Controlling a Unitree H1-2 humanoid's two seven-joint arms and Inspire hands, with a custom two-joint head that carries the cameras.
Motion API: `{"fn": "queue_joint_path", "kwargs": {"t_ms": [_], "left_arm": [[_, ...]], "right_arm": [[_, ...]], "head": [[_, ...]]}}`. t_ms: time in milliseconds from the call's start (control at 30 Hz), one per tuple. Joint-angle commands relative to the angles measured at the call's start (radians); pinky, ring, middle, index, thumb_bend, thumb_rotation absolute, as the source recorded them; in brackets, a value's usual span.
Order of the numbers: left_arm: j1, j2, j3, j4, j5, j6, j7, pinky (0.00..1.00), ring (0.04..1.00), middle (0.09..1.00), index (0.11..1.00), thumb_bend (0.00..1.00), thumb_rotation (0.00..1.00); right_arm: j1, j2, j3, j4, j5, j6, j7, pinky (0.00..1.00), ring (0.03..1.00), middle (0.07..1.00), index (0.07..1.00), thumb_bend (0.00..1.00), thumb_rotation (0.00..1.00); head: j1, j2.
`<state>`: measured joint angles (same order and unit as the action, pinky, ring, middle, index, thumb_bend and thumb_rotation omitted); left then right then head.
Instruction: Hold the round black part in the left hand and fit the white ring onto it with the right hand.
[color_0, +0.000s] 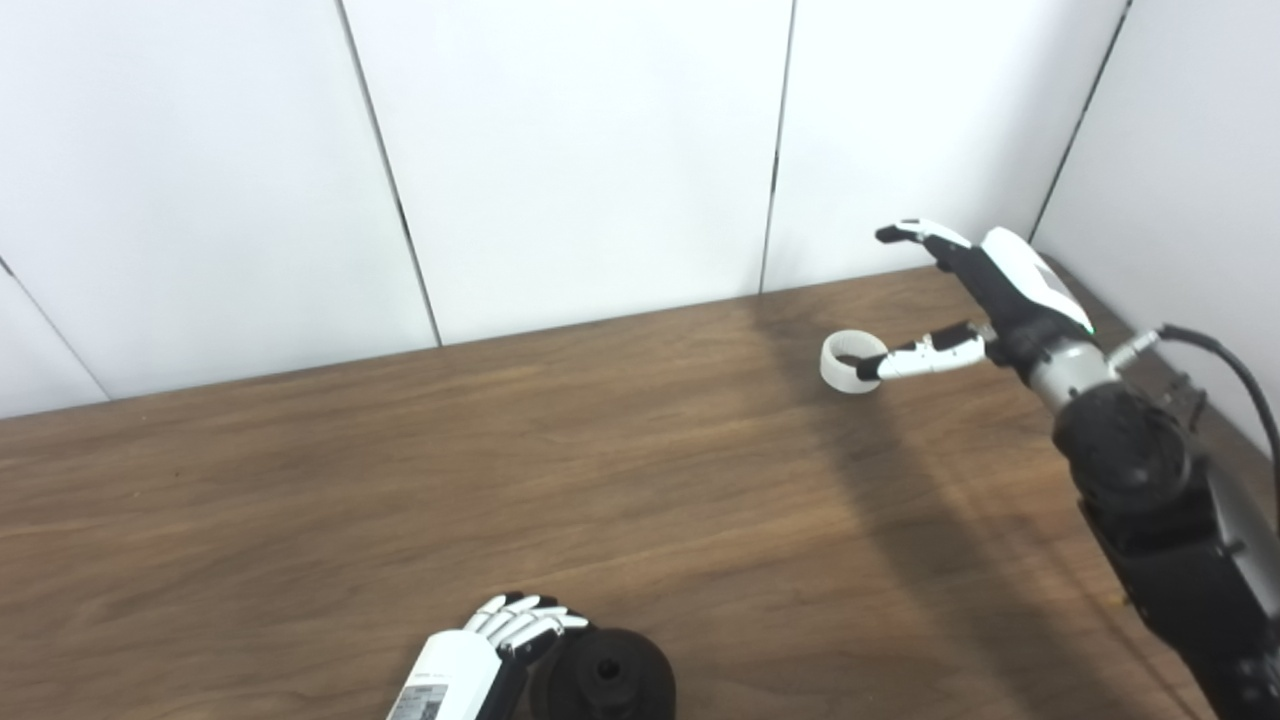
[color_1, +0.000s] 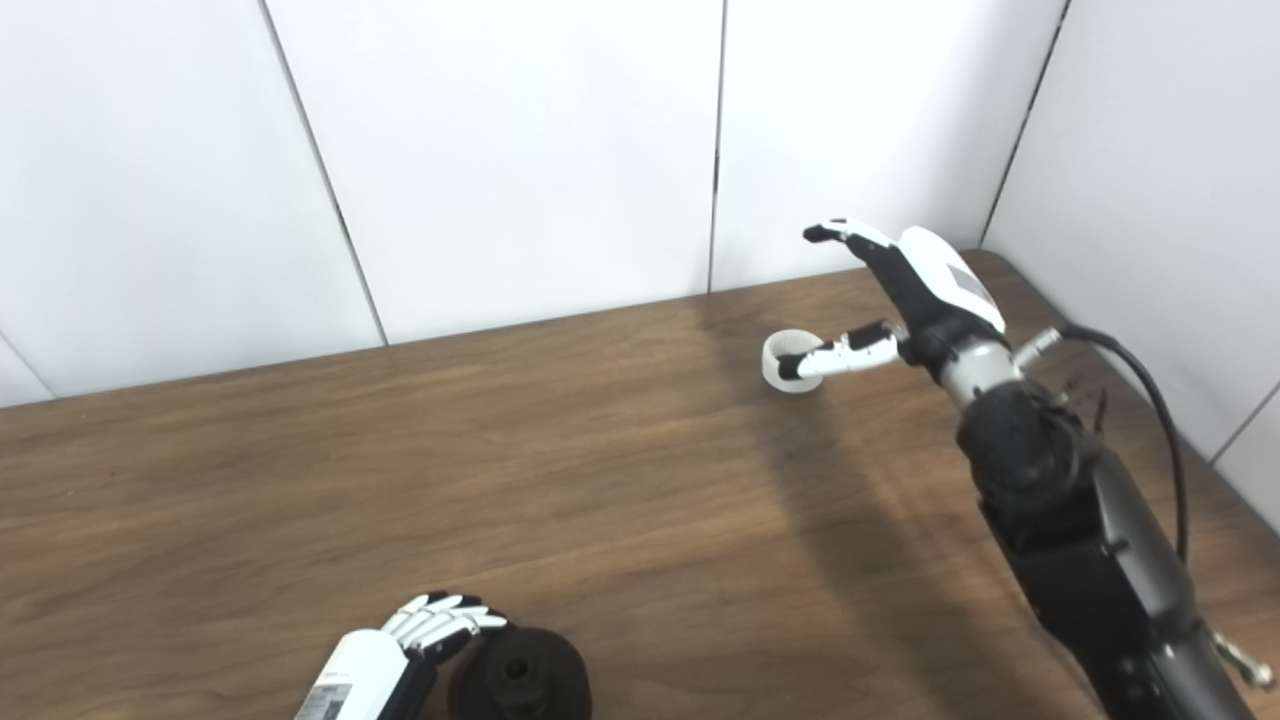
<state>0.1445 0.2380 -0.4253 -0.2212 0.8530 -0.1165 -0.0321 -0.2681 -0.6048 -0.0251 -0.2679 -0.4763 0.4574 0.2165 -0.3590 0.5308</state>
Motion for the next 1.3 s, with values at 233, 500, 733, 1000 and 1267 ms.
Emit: {"fn": "queue_joint_path", "kwargs": {"t_ms": [233, 500, 733, 1000, 1267], "left_arm": [[0.014, 0.031, 0.007, 0.041, 0.049, 0.047, -0.046, 0.91, 0.847, 0.776, 0.485, 0.52, 0.06], [0.018, 0.03, 0.006, 0.029, 0.056, 0.055, -0.056, 0.91, 0.851, 0.778, 0.485, 0.52, 0.06], [0.019, 0.031, 0.007, 0.023, 0.055, 0.053, -0.061, 0.93, 0.857, 0.78, 0.485, 0.52, 0.07], [0.022, 0.031, 0.009, 0.017, 0.054, 0.06, -0.069, 0.93, 0.855, 0.782, 0.485, 0.52, 0.07], [0.02, 0.032, 0.012, 0.019, 0.048, 0.053, -0.065, 0.93, 0.858, 0.781, 0.485, 0.52, 0.06]], "right_arm": [[-0.175, -0.047, 0.047, 0.169, -0.137, 0.012, 0.144, 0.86, 0.971, 0.947, 0.85, 0.99, 0.27], [-0.243, -0.036, 0.074, 0.295, -0.237, 0.012, 0.228, 0.88, 0.972, 0.953, 0.846, 1.0, 0.28], [-0.266, -0.026, 0.096, 0.354, -0.288, 0.012, 0.289, 0.89, 0.974, 0.951, 0.836, 1.0, 0.28], [-0.278, -0.023, 0.131, 0.412, -0.292, 0.012, 0.283, 0.92, 0.981, 0.938, 0.844, 0.99, 0.29], [-0.288, -0.006, 0.15, 0.453, -0.29, 0.012, 0.278, 0.96, 1.0, 0.972, 0.847, 1.0, 0.29]], "head": [[-0.003, 0.006], [0.001, 0.011], [0.002, 0.018], [0.001, 0.025], [0.001, 0.026]]}}
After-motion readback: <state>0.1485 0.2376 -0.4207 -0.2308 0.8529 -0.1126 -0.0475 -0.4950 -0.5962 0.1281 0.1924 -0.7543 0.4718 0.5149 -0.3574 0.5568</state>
